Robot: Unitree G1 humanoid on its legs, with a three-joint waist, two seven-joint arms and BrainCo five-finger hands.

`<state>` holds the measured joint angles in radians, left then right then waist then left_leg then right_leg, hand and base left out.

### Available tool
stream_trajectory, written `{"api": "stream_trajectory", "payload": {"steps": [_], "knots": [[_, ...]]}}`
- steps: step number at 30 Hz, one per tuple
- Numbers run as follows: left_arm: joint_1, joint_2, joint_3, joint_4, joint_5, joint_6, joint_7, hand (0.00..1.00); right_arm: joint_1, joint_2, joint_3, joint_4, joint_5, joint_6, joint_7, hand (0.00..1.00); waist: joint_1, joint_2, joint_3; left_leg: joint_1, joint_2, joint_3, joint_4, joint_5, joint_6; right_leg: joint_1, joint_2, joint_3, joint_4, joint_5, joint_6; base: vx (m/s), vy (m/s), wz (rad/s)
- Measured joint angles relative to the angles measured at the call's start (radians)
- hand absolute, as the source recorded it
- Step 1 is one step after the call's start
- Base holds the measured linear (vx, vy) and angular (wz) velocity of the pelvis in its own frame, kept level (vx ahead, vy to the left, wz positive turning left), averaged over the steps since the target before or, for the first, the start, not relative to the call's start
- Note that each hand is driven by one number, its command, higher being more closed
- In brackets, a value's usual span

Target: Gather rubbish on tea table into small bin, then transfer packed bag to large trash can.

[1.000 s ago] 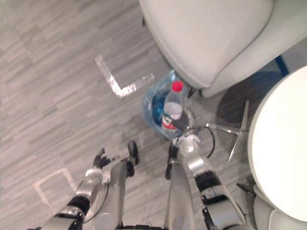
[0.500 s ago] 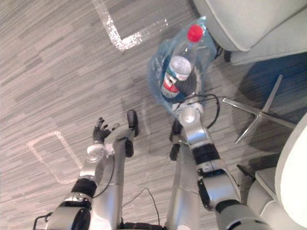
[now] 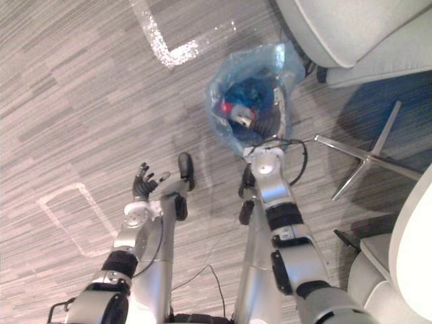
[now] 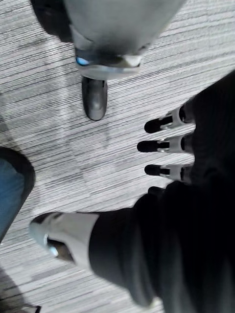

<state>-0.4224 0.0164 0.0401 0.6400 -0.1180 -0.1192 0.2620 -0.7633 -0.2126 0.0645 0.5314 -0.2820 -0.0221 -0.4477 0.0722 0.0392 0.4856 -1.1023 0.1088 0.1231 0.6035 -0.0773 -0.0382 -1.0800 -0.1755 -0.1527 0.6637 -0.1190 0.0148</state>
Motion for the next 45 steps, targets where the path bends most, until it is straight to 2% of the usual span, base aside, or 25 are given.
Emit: {"api": "stream_trajectory", "payload": {"steps": [5, 9, 12, 18, 24, 25, 29, 35, 45], "knots": [[0.0, 0.0, -0.018, 0.005, 0.002, -0.001, -0.001, 0.0, 0.024, -0.027, 0.091, -0.018, -0.086, -0.004, 0.014, 0.0, -0.005, -0.002, -0.005, 0.029, 0.007, 0.002, -0.004, 0.0, 0.0, 0.032, 0.005, -0.003, -0.011, 0.003, -0.003, 0.0, -0.004, -0.04], [0.0, 0.009, -0.021, 0.022, 0.021, -0.002, -0.003, 0.0, 0.047, -0.034, 0.154, -0.015, -0.181, -0.007, 0.039, 0.0, -0.01, -0.022, -0.035, 0.03, 0.031, 0.029, -0.021, 0.003, 0.003, 0.035, 0.016, -0.003, -0.044, 0.02, -0.005, 0.0, -0.002, -0.06], [0.0, 0.01, -0.019, 0.026, 0.03, -0.002, -0.003, 0.0, 0.04, -0.043, 0.19, 0.01, -0.234, -0.006, 0.053, 0.0, -0.011, -0.022, -0.035, 0.031, 0.032, 0.033, -0.031, 0.01, 0.0, 0.036, 0.016, -0.005, -0.049, 0.022, -0.004, 0.0, 0.0, 0.0], [-0.027, 0.015, -0.016, 0.068, 0.033, -0.005, 0.001, 0.0, -0.012, -0.042, 0.255, 0.176, -0.344, 0.006, 0.077, 0.0, -0.01, -0.022, -0.035, 0.029, 0.028, 0.024, -0.073, 0.034, -0.006, 0.033, 0.017, -0.021, -0.074, 0.028, -0.013, 0.0, -0.008, 0.05], [-0.078, 0.017, 0.005, 0.072, 0.002, -0.03, 0.013, 0.0, -0.071, -0.029, 0.233, 0.343, -0.351, 0.05, 0.083, 0.0, -0.009, -0.021, -0.035, -0.031, 0.011, 0.002, -0.116, 0.072, -0.013, -0.035, 0.007, -0.042, -0.072, 0.029, -0.015, 0.0, -0.012, 0.14], [-0.084, 0.016, 0.012, 0.072, -0.005, -0.032, 0.015, 0.0, -0.084, -0.024, 0.213, 0.367, -0.349, 0.057, 0.083, 1.0, -0.01, -0.021, -0.035, -0.045, 0.008, 0.002, -0.121, 0.079, -0.014, -0.052, 0.003, -0.042, -0.069, 0.029, -0.015, -0.01, -0.015, 0.13], [-0.096, 0.01, 0.018, 0.089, -0.023, -0.037, 0.018, 0.0, -0.1, -0.022, 0.176, 0.433, -0.346, 0.076, 0.087, 1.0, -0.004, -0.021, -0.035, -0.066, -0.003, -0.01, -0.131, 0.092, -0.016, -0.078, -0.009, -0.053, -0.047, 0.018, -0.022, -0.01, -0.012, 0.15], [-0.105, 0.009, 0.017, 0.088, -0.024, -0.042, 0.018, 0.0, -0.109, -0.014, 0.167, 0.432, -0.326, 0.072, 0.091, 1.0, 0.0, -0.021, -0.035, -0.105, -0.01, -0.017, -0.131, 0.096, -0.015, -0.128, -0.018, -0.053, -0.011, 0.006, -0.026, -0.02, -0.015, 0.1], [-0.105, 0.003, 0.001, 0.079, -0.024, -0.041, 0.012, 0.0, -0.086, 0.015, 0.167, 0.412, -0.262, 0.069, 0.088, 1.0, 0.008, -0.021, -0.035, -0.071, 0.001, -0.013, -0.113, 0.097, -0.018, -0.092, -0.011, -0.052, -0.007, 0.006, -0.031, -0.02, -0.013, -0.03]]}}
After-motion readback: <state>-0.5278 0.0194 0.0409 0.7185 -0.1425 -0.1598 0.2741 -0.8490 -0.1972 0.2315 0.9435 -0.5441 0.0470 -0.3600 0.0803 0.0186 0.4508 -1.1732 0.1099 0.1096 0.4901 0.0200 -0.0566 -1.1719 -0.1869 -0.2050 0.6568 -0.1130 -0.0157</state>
